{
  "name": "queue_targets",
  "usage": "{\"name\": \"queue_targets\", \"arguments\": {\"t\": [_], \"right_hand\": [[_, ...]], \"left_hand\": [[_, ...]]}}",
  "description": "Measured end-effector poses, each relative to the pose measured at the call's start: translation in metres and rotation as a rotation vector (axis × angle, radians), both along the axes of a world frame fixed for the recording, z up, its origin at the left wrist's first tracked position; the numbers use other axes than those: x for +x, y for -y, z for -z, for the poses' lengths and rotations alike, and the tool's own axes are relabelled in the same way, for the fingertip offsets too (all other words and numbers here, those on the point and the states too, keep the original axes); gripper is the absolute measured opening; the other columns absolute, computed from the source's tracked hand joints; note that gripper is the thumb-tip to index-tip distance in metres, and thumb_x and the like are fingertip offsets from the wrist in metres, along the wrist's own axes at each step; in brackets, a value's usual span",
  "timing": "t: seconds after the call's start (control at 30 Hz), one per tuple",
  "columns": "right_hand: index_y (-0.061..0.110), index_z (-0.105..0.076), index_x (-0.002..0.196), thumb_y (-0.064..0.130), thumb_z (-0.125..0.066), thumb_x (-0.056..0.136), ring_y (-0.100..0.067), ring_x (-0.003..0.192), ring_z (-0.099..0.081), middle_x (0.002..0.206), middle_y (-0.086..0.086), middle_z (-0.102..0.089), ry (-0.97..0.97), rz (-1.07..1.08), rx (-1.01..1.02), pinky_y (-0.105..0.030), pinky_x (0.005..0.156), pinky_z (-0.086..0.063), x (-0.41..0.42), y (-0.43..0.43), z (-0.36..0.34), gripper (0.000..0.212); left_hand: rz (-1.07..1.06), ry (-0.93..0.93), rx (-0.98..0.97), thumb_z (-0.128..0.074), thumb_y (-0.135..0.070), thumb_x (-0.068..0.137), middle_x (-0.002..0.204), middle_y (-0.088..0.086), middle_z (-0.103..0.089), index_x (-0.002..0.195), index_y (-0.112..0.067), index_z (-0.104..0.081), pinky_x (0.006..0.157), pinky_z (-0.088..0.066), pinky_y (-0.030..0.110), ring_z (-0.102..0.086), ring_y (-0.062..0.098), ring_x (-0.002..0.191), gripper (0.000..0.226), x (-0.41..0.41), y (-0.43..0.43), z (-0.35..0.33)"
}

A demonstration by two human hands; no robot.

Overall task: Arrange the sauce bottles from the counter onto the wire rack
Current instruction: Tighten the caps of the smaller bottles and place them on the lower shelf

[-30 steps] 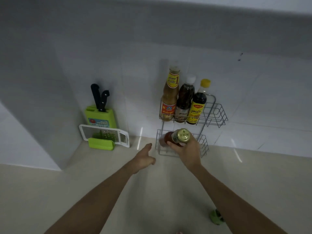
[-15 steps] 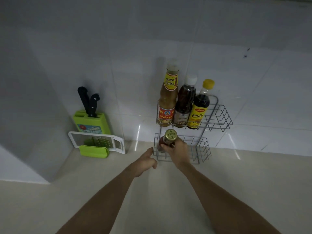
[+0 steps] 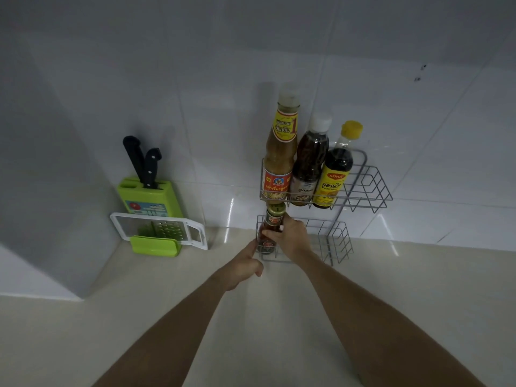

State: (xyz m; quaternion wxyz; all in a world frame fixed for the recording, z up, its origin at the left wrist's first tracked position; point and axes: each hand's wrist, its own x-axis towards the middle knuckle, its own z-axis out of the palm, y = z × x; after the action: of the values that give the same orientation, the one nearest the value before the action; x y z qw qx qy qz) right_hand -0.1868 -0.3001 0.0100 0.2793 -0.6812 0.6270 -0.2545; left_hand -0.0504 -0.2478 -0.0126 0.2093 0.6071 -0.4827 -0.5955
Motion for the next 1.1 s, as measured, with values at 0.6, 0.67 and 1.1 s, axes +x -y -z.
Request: {"name": "queue_targets", "arguments": {"t": [0.6, 0.67, 1.1], "right_hand": [[0.007, -0.029, 0.139, 0.023, -0.06, 0.092, -0.035, 0.119, -0.054, 0.13, -0.018, -0.056, 0.044, -0.105, 0.099, -0.032, 0.086, -0.042, -0.023, -0.048, -0.006, 0.059], [0.008, -0.027, 0.142, 0.021, -0.06, 0.092, -0.033, 0.128, -0.047, 0.141, -0.016, -0.048, 0.034, -0.135, 0.111, -0.029, 0.096, -0.037, -0.034, -0.066, -0.011, 0.062], [0.005, -0.037, 0.136, 0.015, -0.062, 0.089, -0.032, 0.125, -0.049, 0.137, -0.019, -0.051, 0.01, -0.161, 0.11, -0.029, 0.095, -0.038, -0.045, -0.089, -0.034, 0.054]], "left_hand": [[-0.127, 0.069, -0.059, -0.057, -0.004, 0.083, 0.161, 0.001, -0.019, 0.153, -0.023, -0.015, 0.107, -0.03, 0.028, -0.023, 0.02, 0.146, 0.084, 0.002, -0.038, -0.011], [-0.114, 0.082, -0.076, -0.058, -0.005, 0.083, 0.161, 0.0, -0.02, 0.153, -0.024, -0.017, 0.105, -0.03, 0.026, -0.024, 0.02, 0.145, 0.084, 0.003, -0.059, -0.01], [-0.084, 0.18, -0.152, -0.06, -0.007, 0.084, 0.16, 0.001, -0.021, 0.154, -0.023, -0.015, 0.102, -0.031, 0.024, -0.029, 0.022, 0.142, 0.085, -0.003, -0.086, -0.04]]}}
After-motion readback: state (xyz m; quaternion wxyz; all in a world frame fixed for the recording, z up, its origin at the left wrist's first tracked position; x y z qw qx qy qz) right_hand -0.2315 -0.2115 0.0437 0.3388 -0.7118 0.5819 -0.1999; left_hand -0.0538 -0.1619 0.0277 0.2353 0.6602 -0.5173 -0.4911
